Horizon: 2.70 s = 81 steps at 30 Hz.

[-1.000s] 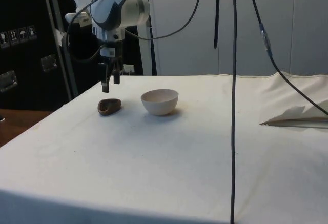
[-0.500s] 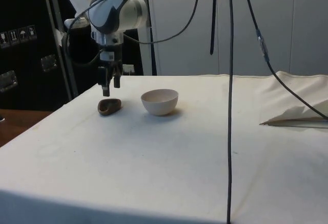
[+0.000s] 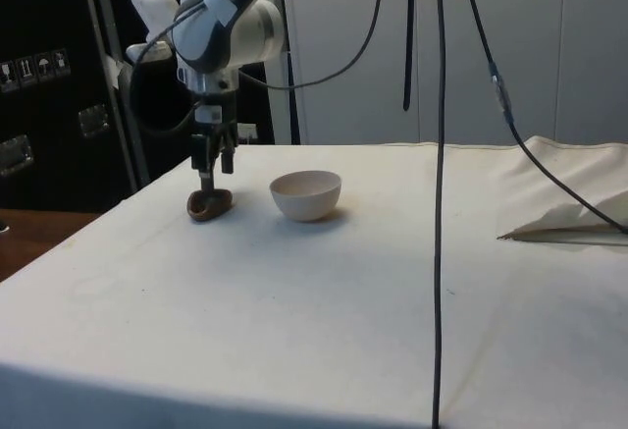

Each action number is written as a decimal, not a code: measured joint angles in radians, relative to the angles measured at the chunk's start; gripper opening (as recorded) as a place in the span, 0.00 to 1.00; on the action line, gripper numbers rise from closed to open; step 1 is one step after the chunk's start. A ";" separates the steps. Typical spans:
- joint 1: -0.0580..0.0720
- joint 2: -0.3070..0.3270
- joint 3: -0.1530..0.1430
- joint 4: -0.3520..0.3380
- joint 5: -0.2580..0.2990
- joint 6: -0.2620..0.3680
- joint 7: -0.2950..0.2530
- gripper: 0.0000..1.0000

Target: Pour the coffee beans from the cup into the bowl.

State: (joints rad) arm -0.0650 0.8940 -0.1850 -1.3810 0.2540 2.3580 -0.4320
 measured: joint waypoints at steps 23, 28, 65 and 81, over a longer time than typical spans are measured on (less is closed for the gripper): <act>-0.010 0.036 -0.003 0.035 0.092 -0.019 -0.073 1.00; -0.011 0.040 -0.005 0.035 0.101 -0.019 -0.082 1.00; -0.012 0.041 -0.010 0.036 0.114 -0.020 -0.090 0.00; -0.012 0.041 -0.010 0.036 0.114 -0.020 -0.090 0.00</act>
State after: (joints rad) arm -0.0770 0.9350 -0.1950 -1.3450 0.3680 2.3380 -0.5220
